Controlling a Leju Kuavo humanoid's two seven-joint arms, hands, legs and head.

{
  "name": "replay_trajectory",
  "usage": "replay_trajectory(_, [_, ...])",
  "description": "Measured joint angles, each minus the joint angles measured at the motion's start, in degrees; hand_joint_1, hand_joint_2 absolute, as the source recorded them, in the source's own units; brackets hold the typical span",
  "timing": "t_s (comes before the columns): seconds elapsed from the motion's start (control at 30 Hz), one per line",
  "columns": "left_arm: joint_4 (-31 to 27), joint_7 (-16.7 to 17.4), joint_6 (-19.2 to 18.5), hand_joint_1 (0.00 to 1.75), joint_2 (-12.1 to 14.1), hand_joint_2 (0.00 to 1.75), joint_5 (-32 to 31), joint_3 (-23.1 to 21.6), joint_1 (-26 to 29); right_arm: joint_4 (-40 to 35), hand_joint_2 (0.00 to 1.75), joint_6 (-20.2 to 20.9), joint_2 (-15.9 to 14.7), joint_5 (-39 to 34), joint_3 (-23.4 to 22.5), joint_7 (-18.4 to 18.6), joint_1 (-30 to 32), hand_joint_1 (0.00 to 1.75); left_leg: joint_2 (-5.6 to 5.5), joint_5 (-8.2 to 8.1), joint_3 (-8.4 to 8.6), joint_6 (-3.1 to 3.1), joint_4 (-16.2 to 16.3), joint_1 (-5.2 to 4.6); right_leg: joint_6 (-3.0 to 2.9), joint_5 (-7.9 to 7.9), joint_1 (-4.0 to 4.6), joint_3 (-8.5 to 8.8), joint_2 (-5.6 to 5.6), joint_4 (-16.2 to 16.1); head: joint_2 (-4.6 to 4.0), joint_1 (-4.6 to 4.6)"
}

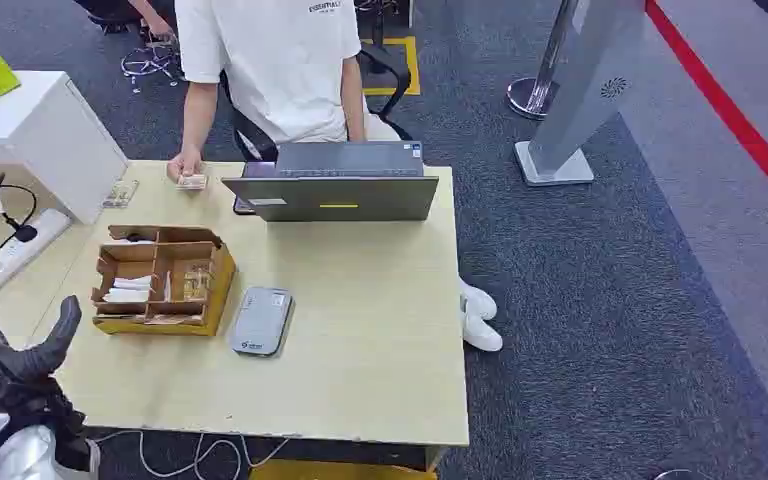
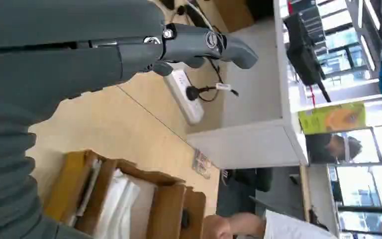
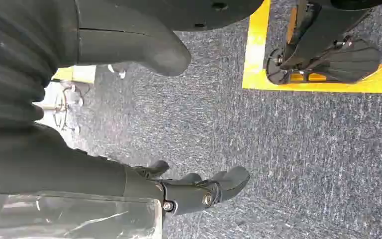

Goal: Pass the card to the sensor for recognition and then transmit it.

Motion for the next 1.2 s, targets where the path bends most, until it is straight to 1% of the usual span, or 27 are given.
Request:
replay_trajectory(0.27, [2.8,4.5,2.9,0.0,3.5,1.75,-12.7,-6.7,-7.7,0.2,1.75,0.4,0.2,1.7,0.0,0.3,-0.3,0.0,0.06,0.0,-0.01,0.0,0.0,0.0,-0.01,0.03,0.0,-0.03,0.07,0.0,0.0,0.02])
replay_trajectory(0.7, [10.6,12.0,8.3,0.0,9.2,1.75,-32.9,-17.1,-20.6,0.5,1.75,0.9,0.3,4.1,0.0,0.9,-0.7,0.0,0.09,0.02,-0.02,0.0,0.0,0.0,-0.01,0.08,0.0,-0.05,0.1,0.1,0.0,0.02])
replay_trajectory(0.73, [11.2,12.5,8.6,1.75,9.6,1.75,-34.3,-17.7,-21.5,0.5,1.75,0.9,0.3,4.4,0.0,0.9,-0.7,0.0,0.1,0.03,-0.01,0.01,0.0,0.0,-0.01,0.08,0.0,-0.05,0.11,0.1,0.0,0.02])
replay_trajectory(0.97, [15.2,16.4,11.7,1.75,11.9,1.75,-44.9,-22.8,-27.2,0.5,1.75,0.9,0.3,5.8,0.0,1.4,-0.7,0.0,0.18,0.04,-0.02,0.01,0.0,0.0,-0.03,0.1,0.0,-0.12,0.19,0.1,0.0,0.04])
replay_trajectory(1.2, [20.4,20.2,15.2,1.75,14.2,1.75,-55.4,-28.1,-33.9,0.6,1.75,0.9,0.3,7.0,0.0,1.9,-0.9,0.0,0.22,0.07,-0.02,-0.03,0.0,0.0,-0.07,0.14,0.0,-0.14,0.25,0.1,0.0,0.02])
